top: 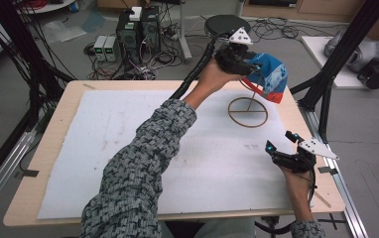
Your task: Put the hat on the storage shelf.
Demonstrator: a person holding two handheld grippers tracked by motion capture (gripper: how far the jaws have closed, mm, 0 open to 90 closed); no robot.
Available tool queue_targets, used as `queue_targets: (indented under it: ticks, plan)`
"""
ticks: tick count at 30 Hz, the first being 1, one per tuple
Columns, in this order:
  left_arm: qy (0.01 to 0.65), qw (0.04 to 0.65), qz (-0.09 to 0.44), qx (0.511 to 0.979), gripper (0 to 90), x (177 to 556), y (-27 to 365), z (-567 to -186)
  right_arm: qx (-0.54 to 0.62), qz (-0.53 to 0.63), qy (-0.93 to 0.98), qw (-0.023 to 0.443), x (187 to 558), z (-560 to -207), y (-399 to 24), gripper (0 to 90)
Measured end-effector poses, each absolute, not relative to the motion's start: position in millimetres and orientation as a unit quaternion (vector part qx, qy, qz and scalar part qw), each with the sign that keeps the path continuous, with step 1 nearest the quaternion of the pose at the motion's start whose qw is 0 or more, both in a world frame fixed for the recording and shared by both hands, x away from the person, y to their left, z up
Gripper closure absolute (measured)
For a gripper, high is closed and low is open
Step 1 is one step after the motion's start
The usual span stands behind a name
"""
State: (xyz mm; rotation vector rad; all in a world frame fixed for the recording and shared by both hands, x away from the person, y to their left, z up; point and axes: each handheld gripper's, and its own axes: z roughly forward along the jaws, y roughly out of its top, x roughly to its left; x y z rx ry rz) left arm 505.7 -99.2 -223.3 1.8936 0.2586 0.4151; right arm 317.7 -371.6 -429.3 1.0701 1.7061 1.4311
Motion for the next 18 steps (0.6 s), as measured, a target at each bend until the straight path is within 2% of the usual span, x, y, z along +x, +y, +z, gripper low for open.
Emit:
queue_targets:
  ticks: [5,8,18]
  plan:
    - [0.125,0.563,0.202,0.791,50.4,504,-70,-225,0.407,0.549,0.654,0.325,323,-429,-366,11.8]
    - [0.142,0.551,0.197,0.798,49.5,506,-52,-224,0.403,0.549,0.658,0.322,326,-428,-362,11.8]
    - [0.199,0.565,0.219,0.77,45.3,499,20,-235,0.396,0.545,0.665,0.323,331,-427,-355,11.7]
